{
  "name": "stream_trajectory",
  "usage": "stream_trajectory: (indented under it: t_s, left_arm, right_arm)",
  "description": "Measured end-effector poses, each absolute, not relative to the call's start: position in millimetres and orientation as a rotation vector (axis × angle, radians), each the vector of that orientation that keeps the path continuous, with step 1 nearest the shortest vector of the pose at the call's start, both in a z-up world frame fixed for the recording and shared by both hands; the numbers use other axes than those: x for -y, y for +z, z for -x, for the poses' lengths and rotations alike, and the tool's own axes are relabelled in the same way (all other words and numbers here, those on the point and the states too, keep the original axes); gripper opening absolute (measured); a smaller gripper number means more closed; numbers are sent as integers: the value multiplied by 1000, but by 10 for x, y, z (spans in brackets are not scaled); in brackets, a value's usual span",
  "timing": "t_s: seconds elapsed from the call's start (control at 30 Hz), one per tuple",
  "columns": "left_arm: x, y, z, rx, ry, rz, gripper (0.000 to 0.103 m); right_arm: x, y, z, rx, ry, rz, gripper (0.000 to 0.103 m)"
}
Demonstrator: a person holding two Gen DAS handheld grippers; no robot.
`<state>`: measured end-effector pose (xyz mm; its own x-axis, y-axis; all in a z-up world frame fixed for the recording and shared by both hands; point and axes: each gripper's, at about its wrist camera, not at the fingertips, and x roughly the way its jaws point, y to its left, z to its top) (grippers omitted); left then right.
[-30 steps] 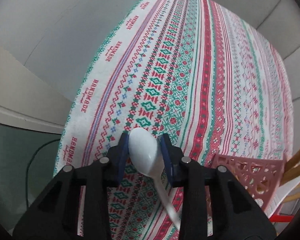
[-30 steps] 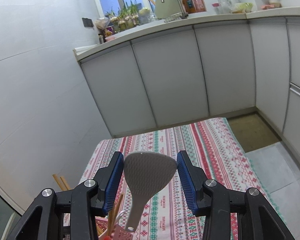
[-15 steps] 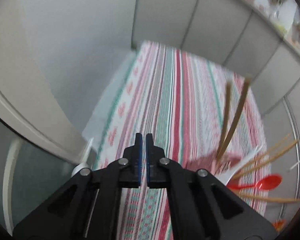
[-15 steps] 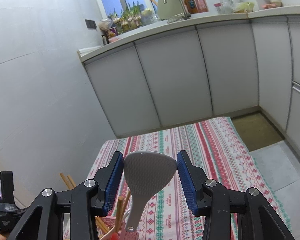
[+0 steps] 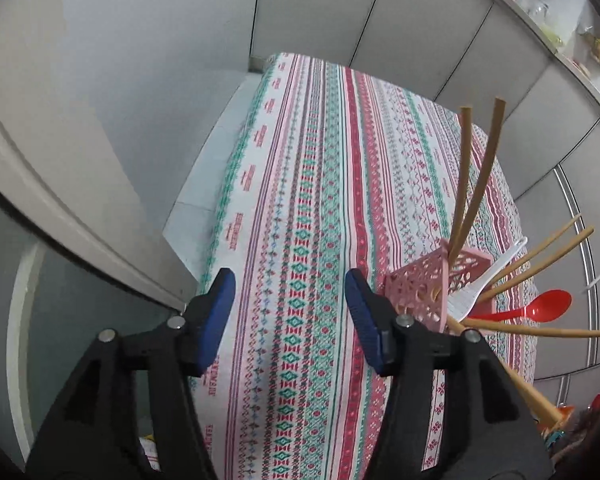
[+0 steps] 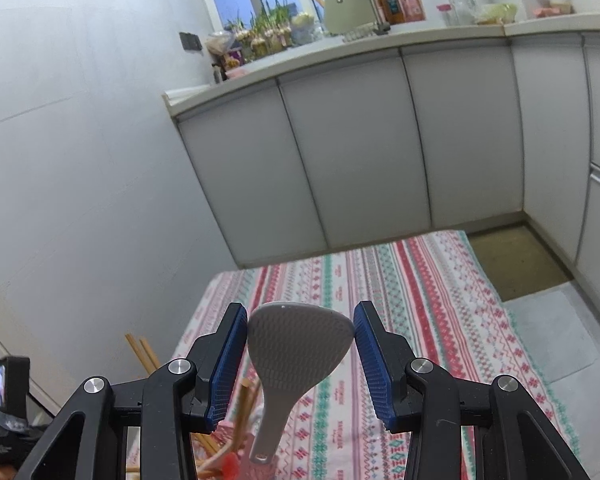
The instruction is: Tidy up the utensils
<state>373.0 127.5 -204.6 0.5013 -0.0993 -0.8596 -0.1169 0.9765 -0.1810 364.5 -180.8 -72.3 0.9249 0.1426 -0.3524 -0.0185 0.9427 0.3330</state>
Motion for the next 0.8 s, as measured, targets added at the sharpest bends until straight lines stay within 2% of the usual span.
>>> stream_trajectory:
  t_s: [0.17,0.33,0.8]
  left_arm:
    - [-1245,-2023,-3682,-1052,21,214,58]
    - [-1195,-2031,-3652,-1040,46,127,64]
    - [-984,-2162,-3653,-1074,11,-31,65]
  right_arm:
    - [1402,-609,-3690,-328,149,-262,49]
    - [925,-734,-3921,-359,170,-136,49]
    - [644,-1063,-4244,-418,167,-62,49]
